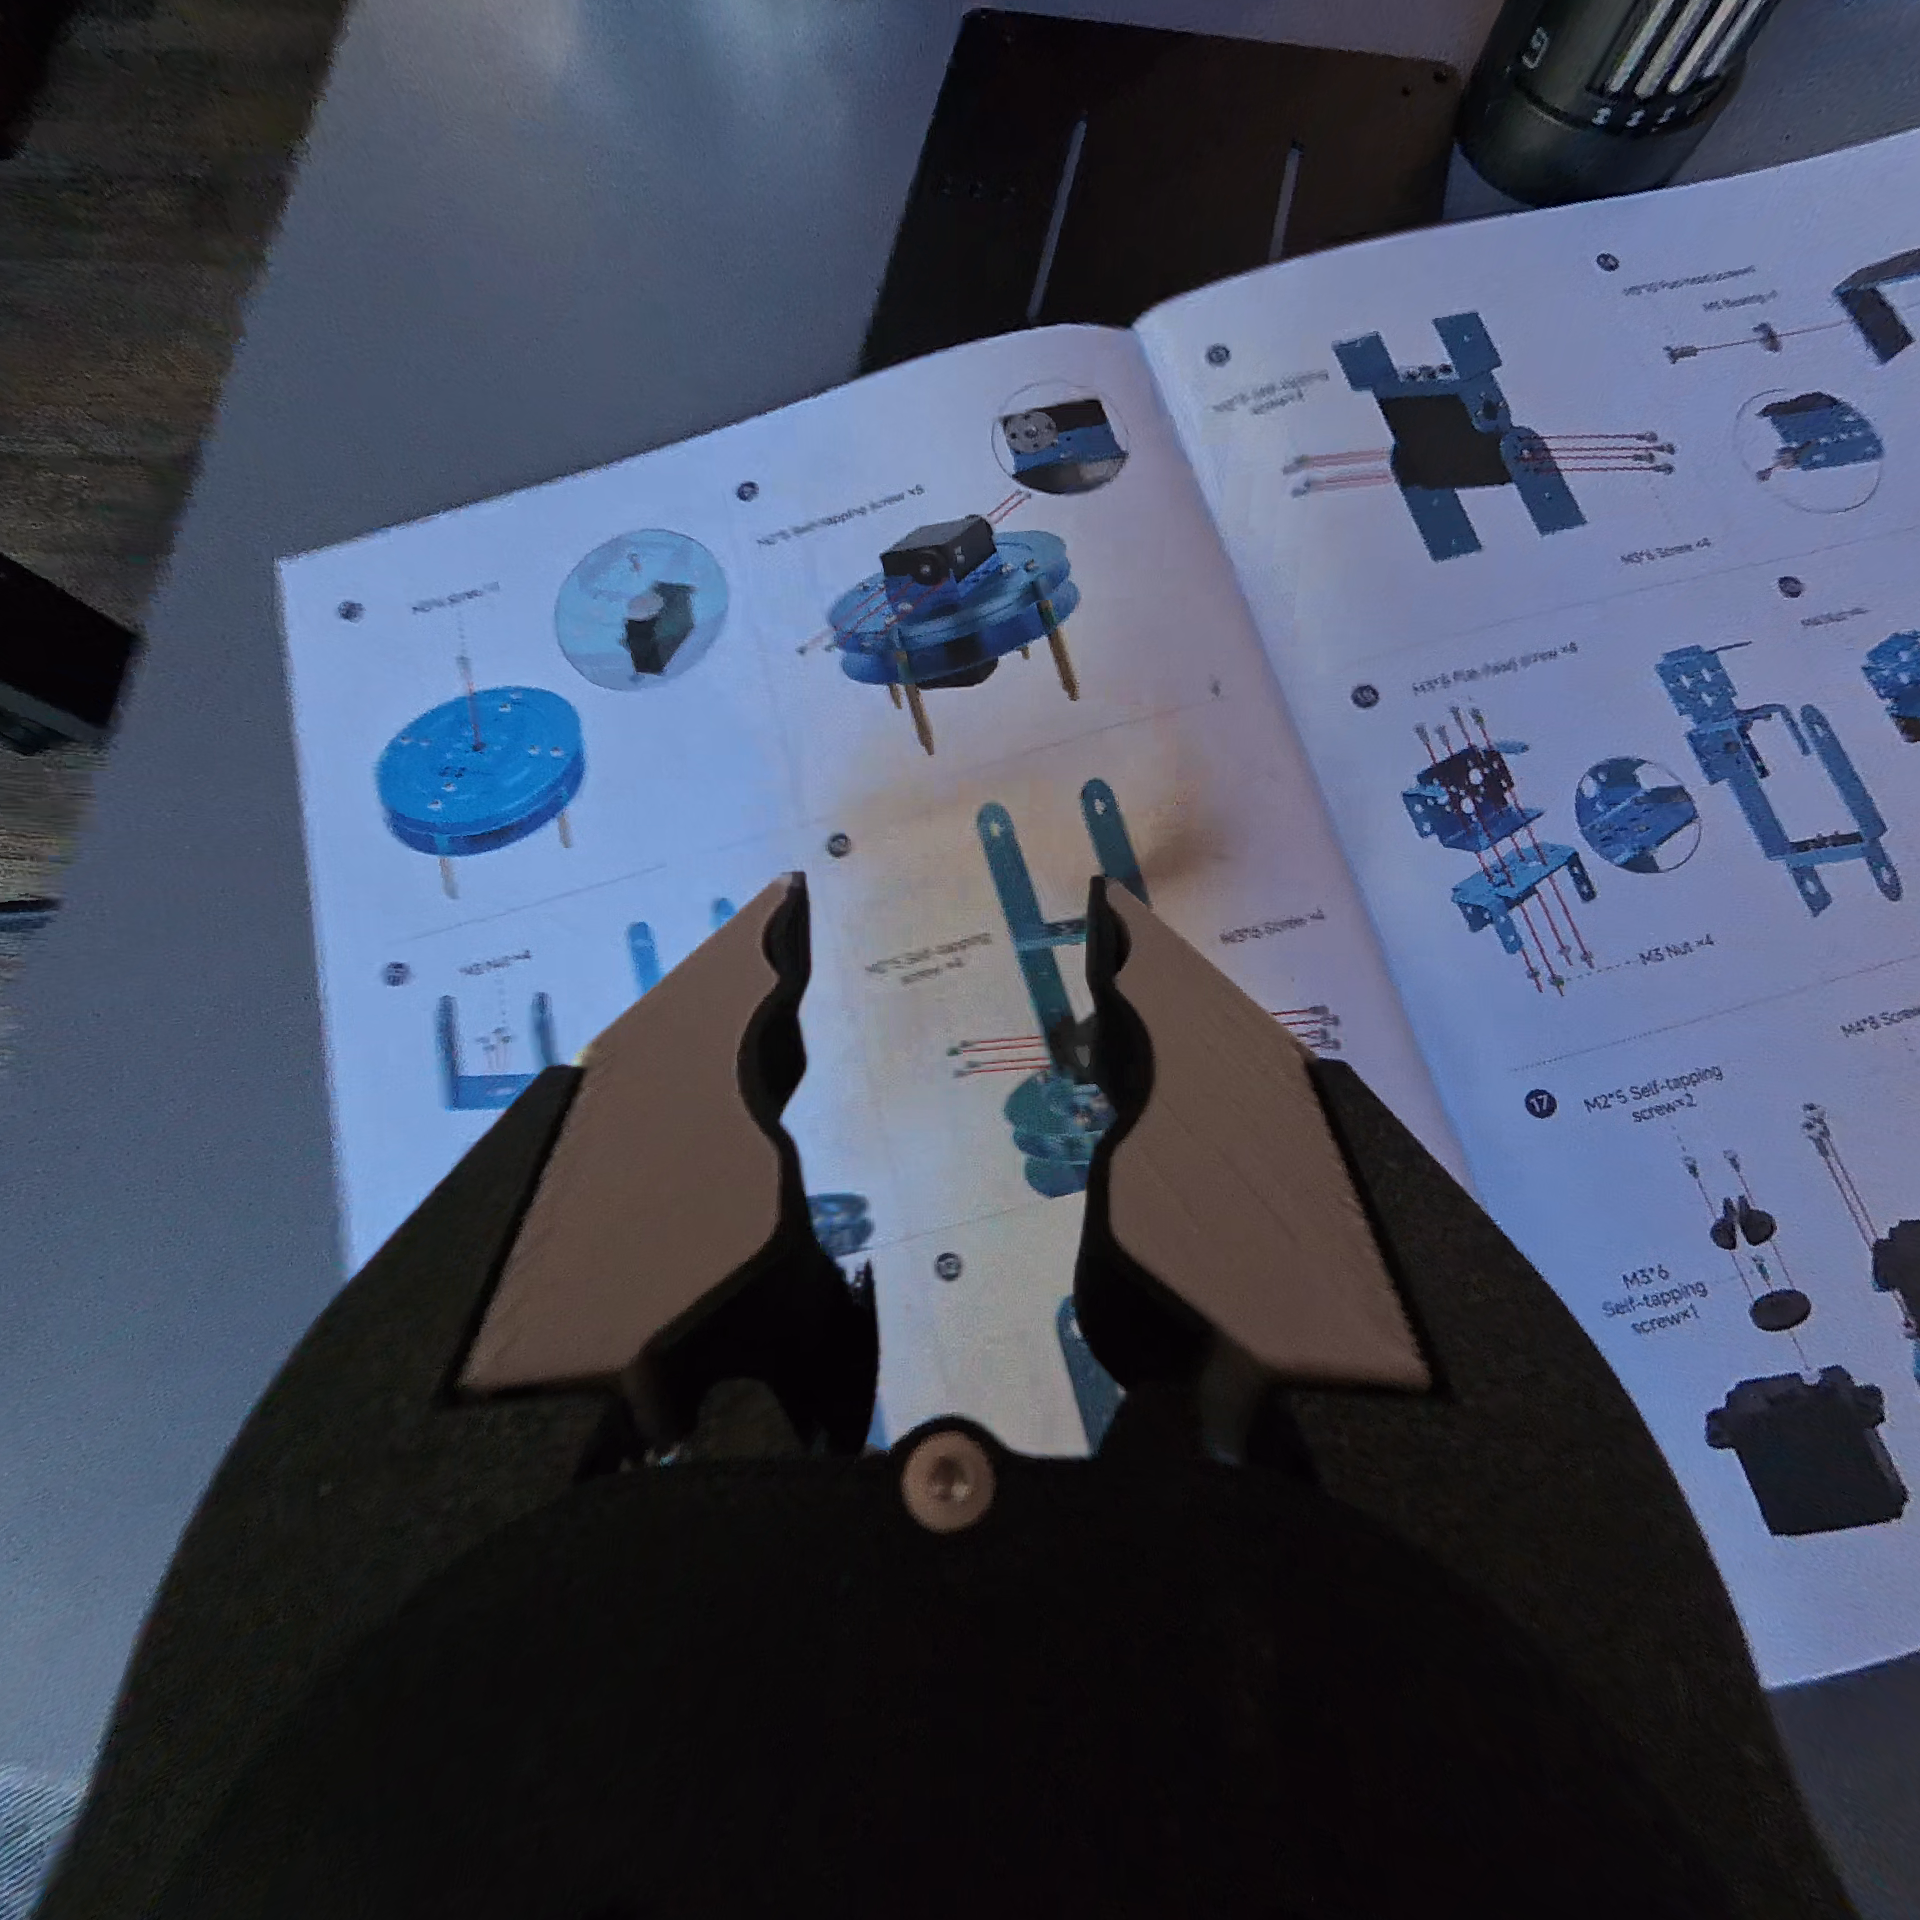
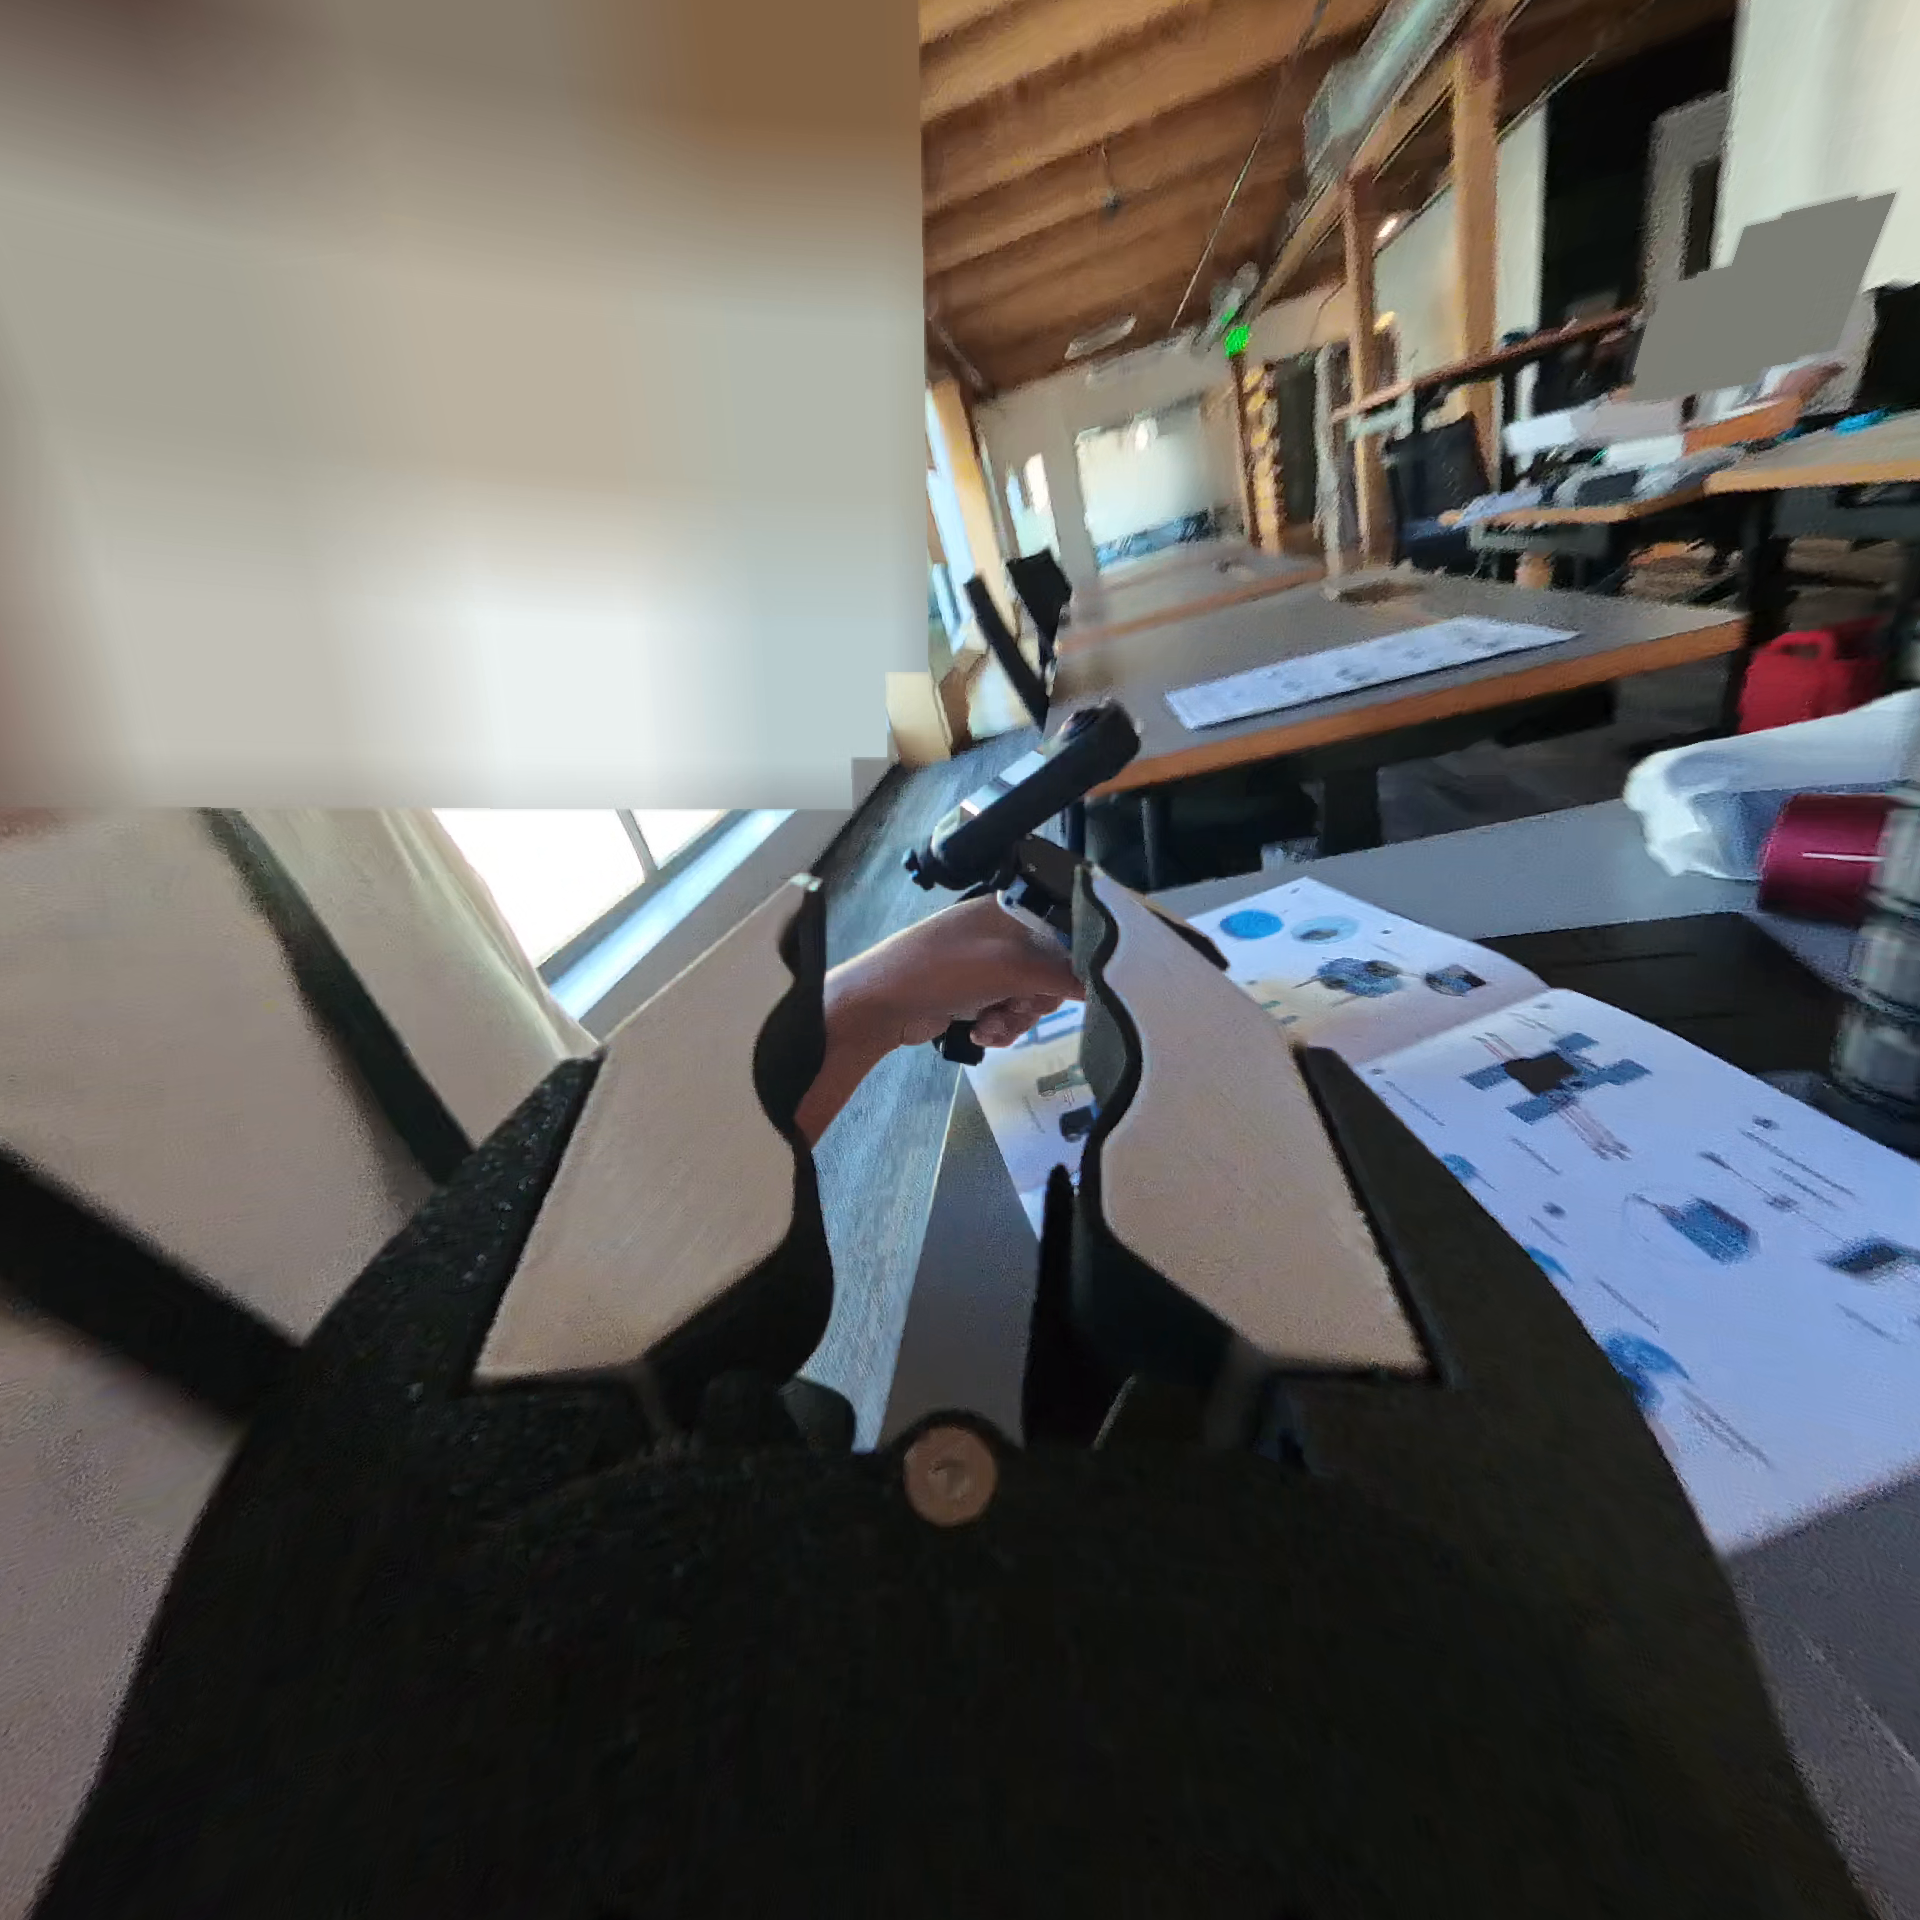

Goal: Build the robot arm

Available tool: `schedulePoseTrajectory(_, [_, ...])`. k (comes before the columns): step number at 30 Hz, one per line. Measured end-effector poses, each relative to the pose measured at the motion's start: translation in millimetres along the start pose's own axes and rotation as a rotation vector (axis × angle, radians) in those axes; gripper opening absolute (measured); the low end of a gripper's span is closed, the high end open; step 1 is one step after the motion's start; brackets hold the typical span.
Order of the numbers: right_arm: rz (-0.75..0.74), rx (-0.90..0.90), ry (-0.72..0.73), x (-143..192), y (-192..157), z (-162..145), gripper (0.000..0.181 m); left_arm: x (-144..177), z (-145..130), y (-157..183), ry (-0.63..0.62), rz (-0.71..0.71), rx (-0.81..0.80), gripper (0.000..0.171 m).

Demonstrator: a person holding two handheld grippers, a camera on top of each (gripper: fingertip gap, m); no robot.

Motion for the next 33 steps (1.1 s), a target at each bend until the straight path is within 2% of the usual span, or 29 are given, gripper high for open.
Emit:
schedulePoseTrajectory(2, [-0.096,-0.001,0.042,53,0,18,0.048,12,15,-4,0.028,0.069,-0.050,0.053])
schedulePoseTrajectory(4, [-0.313,0.056,0.010,117,14,30,0.048,28,36,7,0.096,0.054,-0.104,0.053])
schedulePoseTrajectory(6, [-0.529,0.098,-0.072,182,34,36,0.048,39,58,34,0.153,-0.053,-0.161,0.053])
schedulePoseTrajectory(10, [-0.919,0.180,-0.345,300,89,39,0.051,54,96,104,0.229,-0.244,-0.249,0.053])
schedulePoseTrajectory(13, [-1.013,0.152,-0.367,348,120,37,0.050,61,113,159,0.303,-0.314,-0.315,0.053])
schedulePoseTrajectory(17, [-1.049,0.101,-0.317,367,134,24,0.050,62,115,230,0.336,-0.436,-0.362,0.053])
schedulePoseTrajectory(20, [-1.114,0.074,-0.373,377,139,7,0.049,55,114,266,0.303,-0.471,-0.396,0.053])
schedulePoseTrajectory(24, [-1.199,0.132,-0.476,381,139,-3,0.043,45,131,293,0.319,-0.491,-0.438,0.052])
schedulePoseTrajectory(29, [-1.181,0.009,-0.503,373,138,-12,0.045,29,158,319,0.303,-0.561,-0.449,0.052])
schedulePoseTrajectory(33, [-1.265,0.016,-0.570,386,137,-13,0.041,16,170,333,0.320,-0.567,-0.484,0.052])
Point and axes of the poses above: each gripper's, where its closed fingertips meet, x back along the fingers, z out of its top, y = z × x across the jaws, the point moved 6 cm from there along x, back along the fingers, and after that the axes turned 4 degrees about z, right-handed, at the moved point
